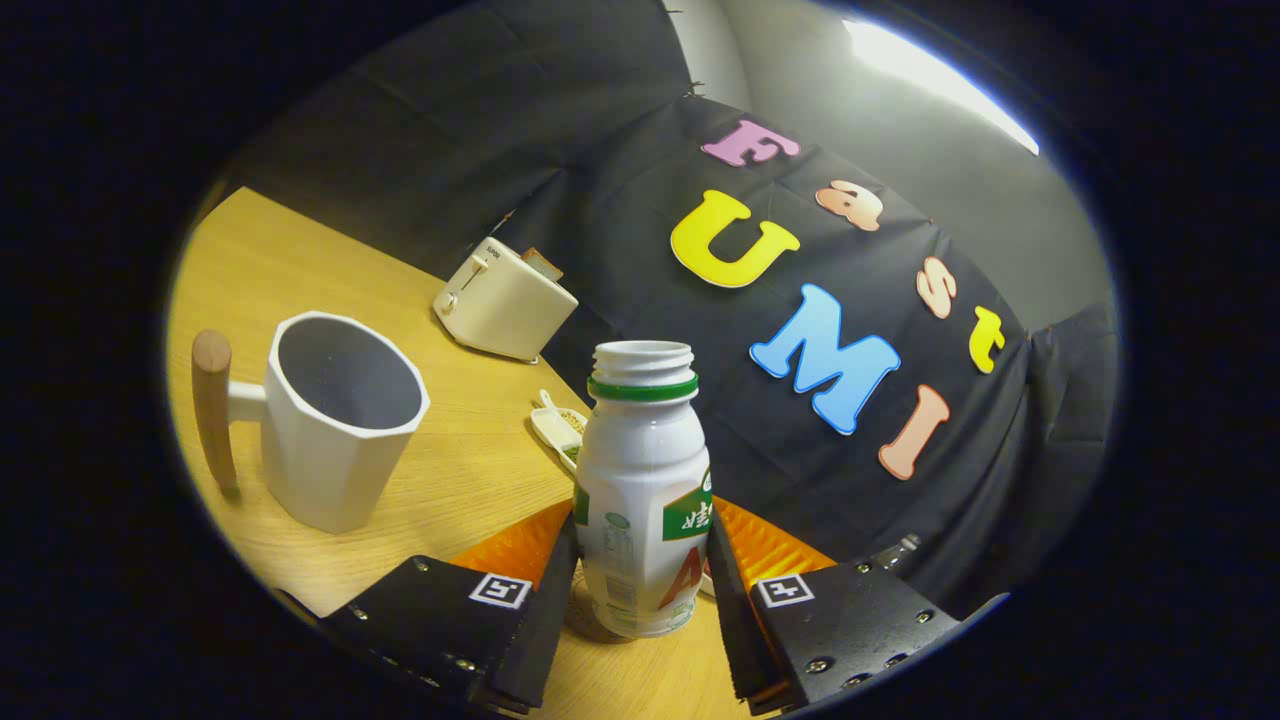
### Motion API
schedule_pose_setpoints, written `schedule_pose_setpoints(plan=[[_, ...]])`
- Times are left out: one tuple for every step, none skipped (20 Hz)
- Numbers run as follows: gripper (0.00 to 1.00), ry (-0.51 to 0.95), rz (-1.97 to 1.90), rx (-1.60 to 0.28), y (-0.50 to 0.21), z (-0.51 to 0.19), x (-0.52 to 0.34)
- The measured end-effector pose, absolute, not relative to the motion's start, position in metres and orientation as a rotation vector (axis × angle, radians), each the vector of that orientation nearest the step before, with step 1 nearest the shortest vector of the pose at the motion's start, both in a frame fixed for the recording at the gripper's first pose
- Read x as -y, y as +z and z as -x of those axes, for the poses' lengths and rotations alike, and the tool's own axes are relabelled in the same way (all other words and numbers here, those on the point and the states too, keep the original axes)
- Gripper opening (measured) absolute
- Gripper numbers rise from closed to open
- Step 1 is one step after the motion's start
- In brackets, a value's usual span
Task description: Take the bottle from table, then pour the juice into the cup, finally place the bottle on the coaster
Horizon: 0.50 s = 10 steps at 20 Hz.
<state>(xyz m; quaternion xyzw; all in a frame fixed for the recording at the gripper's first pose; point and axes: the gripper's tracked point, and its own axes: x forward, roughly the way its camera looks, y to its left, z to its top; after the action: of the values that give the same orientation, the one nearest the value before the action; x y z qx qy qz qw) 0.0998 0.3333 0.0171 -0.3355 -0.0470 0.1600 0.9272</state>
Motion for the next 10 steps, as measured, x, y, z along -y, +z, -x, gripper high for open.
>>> schedule_pose_setpoints(plan=[[0.67,0.333,0.647,0.09,0.016,-0.102,-0.334],[0.67,0.341,0.606,0.084,0.015,-0.103,-0.335],[0.67,0.35,0.563,0.072,0.015,-0.106,-0.335],[0.67,0.353,0.519,0.056,0.013,-0.11,-0.333],[0.67,0.353,0.481,0.042,0.012,-0.114,-0.33],[0.67,0.349,0.455,0.035,0.013,-0.118,-0.327],[0.67,0.343,0.437,0.029,0.013,-0.121,-0.324],[0.67,0.337,0.418,0.02,0.015,-0.125,-0.321],[0.67,0.329,0.394,0.01,0.015,-0.127,-0.316],[0.67,0.324,0.365,0.002,0.016,-0.129,-0.311]])
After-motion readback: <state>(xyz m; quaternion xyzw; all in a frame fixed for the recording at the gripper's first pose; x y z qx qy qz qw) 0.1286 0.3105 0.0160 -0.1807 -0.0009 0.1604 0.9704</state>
